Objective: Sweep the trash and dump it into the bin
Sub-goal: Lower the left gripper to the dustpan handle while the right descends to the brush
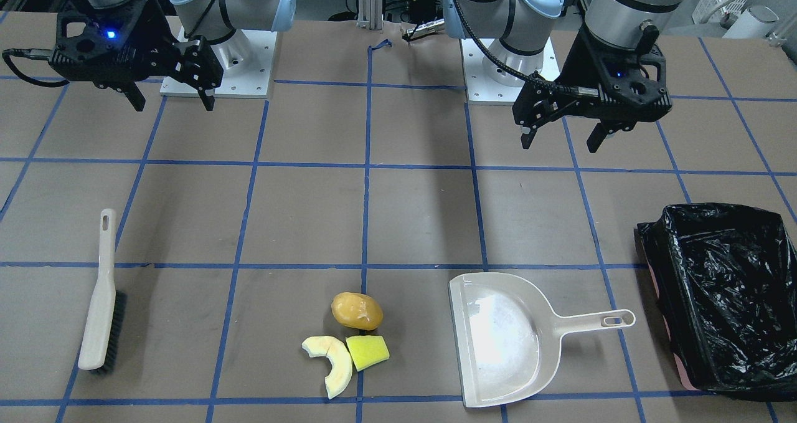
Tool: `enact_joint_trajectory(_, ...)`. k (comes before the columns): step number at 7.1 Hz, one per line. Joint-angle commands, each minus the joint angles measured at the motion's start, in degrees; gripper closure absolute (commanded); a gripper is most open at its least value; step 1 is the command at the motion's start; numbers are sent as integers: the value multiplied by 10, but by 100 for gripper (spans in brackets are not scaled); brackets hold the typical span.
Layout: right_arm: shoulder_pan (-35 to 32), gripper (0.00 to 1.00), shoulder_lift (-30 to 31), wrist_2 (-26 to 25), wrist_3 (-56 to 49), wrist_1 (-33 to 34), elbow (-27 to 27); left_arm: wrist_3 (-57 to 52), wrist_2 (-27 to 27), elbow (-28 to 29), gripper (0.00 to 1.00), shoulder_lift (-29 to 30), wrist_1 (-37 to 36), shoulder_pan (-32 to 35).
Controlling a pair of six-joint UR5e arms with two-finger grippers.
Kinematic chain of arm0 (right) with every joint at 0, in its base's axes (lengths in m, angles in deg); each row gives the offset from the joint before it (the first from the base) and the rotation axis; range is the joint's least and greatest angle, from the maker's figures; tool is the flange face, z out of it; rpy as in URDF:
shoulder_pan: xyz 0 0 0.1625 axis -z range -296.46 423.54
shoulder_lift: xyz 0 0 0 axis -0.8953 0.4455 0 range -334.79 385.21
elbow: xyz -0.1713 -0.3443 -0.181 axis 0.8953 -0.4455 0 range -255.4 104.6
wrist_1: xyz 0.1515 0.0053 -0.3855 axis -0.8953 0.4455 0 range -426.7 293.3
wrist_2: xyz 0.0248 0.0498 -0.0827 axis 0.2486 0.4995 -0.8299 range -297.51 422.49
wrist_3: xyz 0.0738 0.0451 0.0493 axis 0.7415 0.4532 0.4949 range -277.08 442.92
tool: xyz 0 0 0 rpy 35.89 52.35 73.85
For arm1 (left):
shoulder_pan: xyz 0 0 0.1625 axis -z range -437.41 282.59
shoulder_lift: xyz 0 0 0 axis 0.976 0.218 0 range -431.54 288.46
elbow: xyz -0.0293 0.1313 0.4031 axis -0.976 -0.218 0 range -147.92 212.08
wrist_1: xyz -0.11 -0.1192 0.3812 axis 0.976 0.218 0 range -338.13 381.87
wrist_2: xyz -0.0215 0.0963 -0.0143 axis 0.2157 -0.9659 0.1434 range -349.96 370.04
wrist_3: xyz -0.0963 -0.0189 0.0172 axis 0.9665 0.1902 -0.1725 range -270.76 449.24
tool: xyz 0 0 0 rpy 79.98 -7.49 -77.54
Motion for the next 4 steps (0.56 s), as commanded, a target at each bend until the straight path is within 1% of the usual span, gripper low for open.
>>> enact_joint_trajectory(1, 0, 0, 0, -2, -3, 0, 0, 1, -1, -8, 0, 0, -4, 0)
enact_joint_trajectory(3, 1, 0, -4, -10, -7, 4, 0, -14, -5, -8, 0, 5, -6, 0)
enact_joint_trajectory(4, 3, 0, -10, -10, -6, 7, 0, -53, -5, -7, 0, 7, -8, -4)
